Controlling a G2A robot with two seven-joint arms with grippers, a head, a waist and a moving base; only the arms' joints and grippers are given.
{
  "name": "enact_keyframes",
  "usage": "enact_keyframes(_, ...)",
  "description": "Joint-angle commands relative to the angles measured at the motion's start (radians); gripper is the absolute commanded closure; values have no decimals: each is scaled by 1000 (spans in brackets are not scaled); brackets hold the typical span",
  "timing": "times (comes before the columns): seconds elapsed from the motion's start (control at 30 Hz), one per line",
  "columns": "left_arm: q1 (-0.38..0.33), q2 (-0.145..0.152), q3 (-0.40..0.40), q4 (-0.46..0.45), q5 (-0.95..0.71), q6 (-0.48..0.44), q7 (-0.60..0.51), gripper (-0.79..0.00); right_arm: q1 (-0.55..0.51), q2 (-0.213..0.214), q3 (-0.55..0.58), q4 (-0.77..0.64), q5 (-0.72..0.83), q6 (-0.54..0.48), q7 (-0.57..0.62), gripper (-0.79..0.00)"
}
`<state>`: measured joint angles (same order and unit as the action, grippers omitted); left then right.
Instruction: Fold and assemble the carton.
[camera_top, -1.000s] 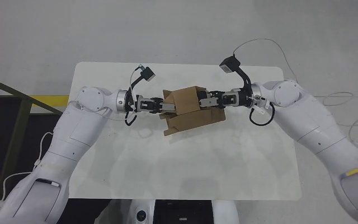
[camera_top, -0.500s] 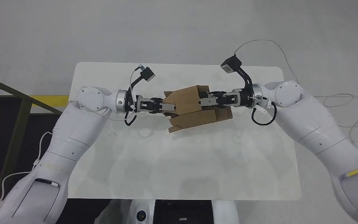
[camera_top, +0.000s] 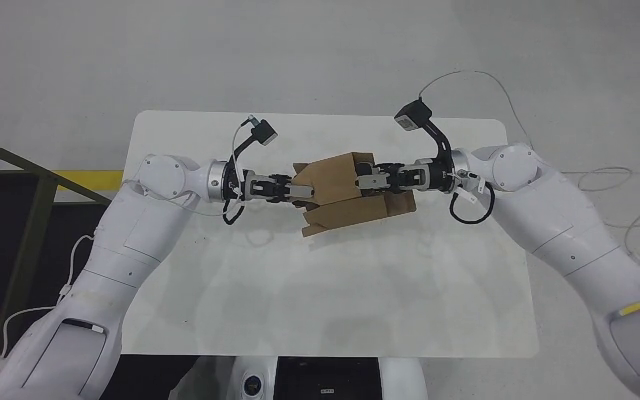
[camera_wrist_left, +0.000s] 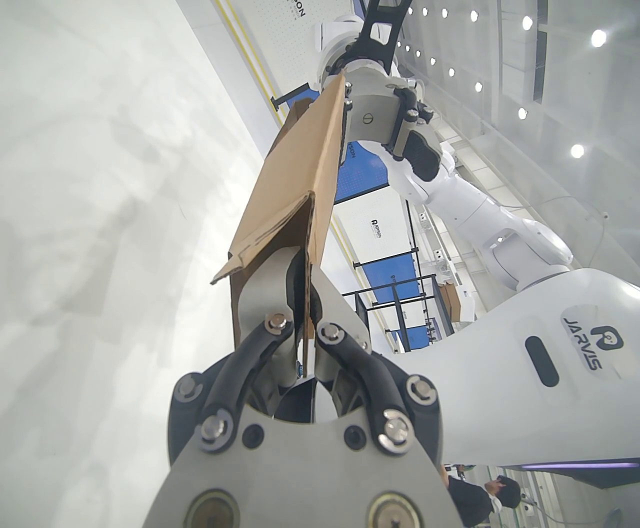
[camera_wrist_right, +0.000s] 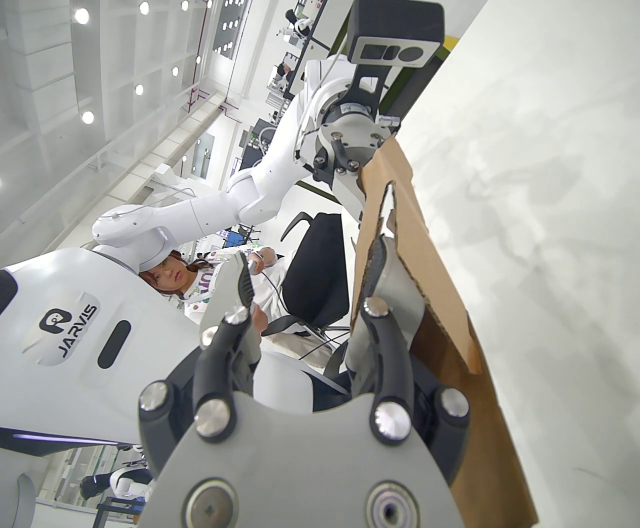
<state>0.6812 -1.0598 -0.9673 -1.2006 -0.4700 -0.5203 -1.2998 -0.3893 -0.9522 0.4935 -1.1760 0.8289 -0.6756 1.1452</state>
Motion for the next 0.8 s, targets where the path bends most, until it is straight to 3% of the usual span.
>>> enact_keyframes(0.0, 0, 0, 0, 0, 0, 0, 0, 0, 0, 0, 0, 0, 0, 0, 0, -314)
enact_keyframes(0.1, -2, -1, 4, -28, -14, 3, -3, 0, 6, -1, -14, 14, -28, 34, 34, -332)
enact_keyframes(0.17, 1, 2, 3, -36, -21, 9, -9, 0, 30, -9, -19, 40, -27, 64, 64, -388)
enact_keyframes(0.2, 1, 3, 1, -32, -19, 9, -9, 0, 35, -14, -20, 51, -26, 65, 65, -637)
enact_keyframes(0.23, 1, 4, 0, -29, -17, 7, -7, 0, 38, -18, -22, 63, -27, 64, 64, -785)
enact_keyframes(0.77, 3, 4, 0, -31, -15, 9, 0, 0, 25, -19, -16, 49, -48, 73, 35, -785)
